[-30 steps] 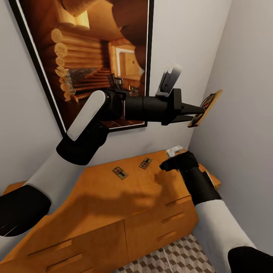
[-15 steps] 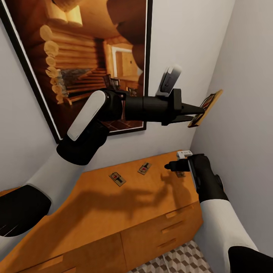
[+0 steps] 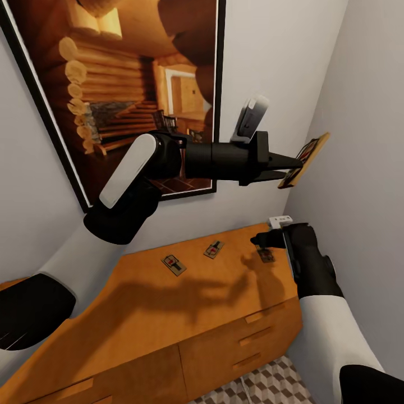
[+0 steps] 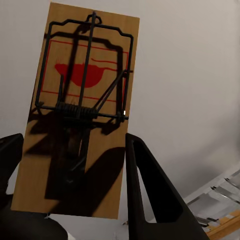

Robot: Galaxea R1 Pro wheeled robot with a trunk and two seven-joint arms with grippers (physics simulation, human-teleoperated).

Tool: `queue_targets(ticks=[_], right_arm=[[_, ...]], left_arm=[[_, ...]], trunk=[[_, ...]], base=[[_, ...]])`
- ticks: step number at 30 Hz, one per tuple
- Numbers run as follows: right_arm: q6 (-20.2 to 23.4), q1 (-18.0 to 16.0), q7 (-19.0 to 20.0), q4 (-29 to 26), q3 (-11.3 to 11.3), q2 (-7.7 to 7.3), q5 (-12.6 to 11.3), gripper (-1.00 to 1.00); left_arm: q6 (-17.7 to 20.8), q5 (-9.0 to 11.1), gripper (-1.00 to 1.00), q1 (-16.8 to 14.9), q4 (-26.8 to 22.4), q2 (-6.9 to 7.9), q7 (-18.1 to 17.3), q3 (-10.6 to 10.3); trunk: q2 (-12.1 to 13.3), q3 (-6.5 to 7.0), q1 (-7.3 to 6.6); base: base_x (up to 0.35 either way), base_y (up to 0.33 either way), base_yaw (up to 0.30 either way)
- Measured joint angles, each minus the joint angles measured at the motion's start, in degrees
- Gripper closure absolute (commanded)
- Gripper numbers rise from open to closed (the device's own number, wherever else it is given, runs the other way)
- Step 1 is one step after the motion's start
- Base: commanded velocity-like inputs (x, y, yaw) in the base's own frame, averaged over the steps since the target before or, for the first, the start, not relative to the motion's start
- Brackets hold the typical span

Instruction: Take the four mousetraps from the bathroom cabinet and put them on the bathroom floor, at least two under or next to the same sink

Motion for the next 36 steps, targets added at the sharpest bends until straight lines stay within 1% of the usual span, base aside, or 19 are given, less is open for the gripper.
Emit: queue_targets(ticks=[1, 2, 3, 4, 6, 7, 11, 18, 20, 22, 25, 27, 29, 31, 36], right_arm=[[-0.02, 0.00, 0.01, -0.14, -0.03, 0.03, 2.90, -1.00], [-0.02, 0.00, 0.04, -0.15, -0.04, 0.07, 4.76, -1.00], [-0.02, 0.00, 0.08, -0.09, -0.09, 0.12, 6.10, -1.00], [-0.03, 0.00, 0.11, 0.07, -0.08, 0.15, 6.99, -1.00], [-0.06, 0.00, 0.19, 0.80, -0.08, 0.28, 7.90, -1.00], [-0.07, 0.00, 0.20, 1.12, -0.08, 0.31, 8.02, -1.00], [-0.15, 0.00, 0.25, 7.15, -0.17, 0.33, 8.40, -1.00], [-0.19, -0.14, 0.26, 9.84, -0.29, 0.59, 8.33, -1.00], [-0.19, -0.67, 0.26, 10.79, -0.29, 0.58, 8.32, -1.00], [-0.19, -1.93, 0.26, 12.51, -0.41, 0.54, 8.27, -1.00], [-0.19, -3.81, 0.27, 15.31, -2.07, 0.49, 8.28, -1.00], [-0.20, -5.23, 0.28, 17.99, -4.36, 0.43, 8.33, -1.00], [-0.22, -6.35, 0.29, 20.07, -5.55, 0.29, 8.35, -1.00], [-0.25, -7.30, 0.30, 21.93, -6.29, 0.18, 8.38, -1.00], [-0.21, -7.95, 0.30, 22.95, -6.72, 0.19, 8.40, -1.00]], left_arm=[[0.00, 0.00, 1.00, 0.01, 0.00, 0.00, 0.00, -0.01], [0.00, 0.00, 1.00, 0.02, 0.00, 0.00, 0.00, -0.03], [0.00, 0.00, 1.00, 0.01, 0.00, 0.00, 0.00, -0.04], [0.00, 0.00, 1.00, 0.01, 0.00, 0.00, 0.00, -0.05], [0.00, 0.00, 1.00, 0.02, 0.00, -0.04, 0.00, -0.07], [0.00, 0.00, 1.00, 0.00, 0.00, -0.05, 0.00, -0.07], [0.00, -0.01, 1.00, 0.01, 0.00, -0.08, 0.00, -0.08], [0.00, 0.00, 1.00, 0.00, 0.00, -0.20, 0.08, -0.08], [0.00, 0.00, 1.00, -0.01, 0.00, -0.23, 0.08, -0.08], [0.00, 0.00, 1.00, 0.01, -0.02, -0.25, 0.08, -0.08], [0.00, -0.01, 1.00, 0.00, -0.03, -0.26, 0.09, -0.08], [0.00, -0.01, 1.00, 0.02, -0.01, -0.26, 0.09, -0.08], [0.00, -0.01, 1.00, 0.02, -0.01, -0.26, 0.09, -0.08], [0.00, -0.01, 1.00, 0.02, 0.00, -0.26, 0.09, -0.08], [0.00, -0.01, 1.00, 0.01, 0.00, -0.17, 0.09, -0.08]], trunk=[[0.00, 0.00, 0.00], [0.00, 0.00, 0.00], [0.00, 0.00, 0.00], [0.00, 0.00, 0.00], [0.00, 0.00, 0.00], [0.00, 0.00, 0.00], [0.00, 0.00, 0.00], [0.00, 0.00, 0.00], [0.00, 0.00, 0.00], [0.00, 0.00, 0.00], [0.00, 0.00, 0.00], [0.00, 0.00, 0.00], [0.00, 0.00, 0.00], [0.00, 0.00, 0.00], [0.00, 0.00, 0.00]], base=[[0.000, 0.000, 0.000], [0.000, 0.000, 0.000], [0.000, 0.000, 0.000], [0.000, 0.000, 0.000], [0.000, 0.000, 0.000], [0.000, 0.000, 0.000], [0.000, 0.000, 0.000], [0.000, 0.000, 0.000], [0.000, 0.000, 0.000], [0.000, 0.000, 0.000], [0.000, 0.000, 0.000], [0.000, 0.000, 0.000], [0.000, 0.000, 0.000], [0.000, 0.000, 0.000], [0.013, 0.000, 0.000]])
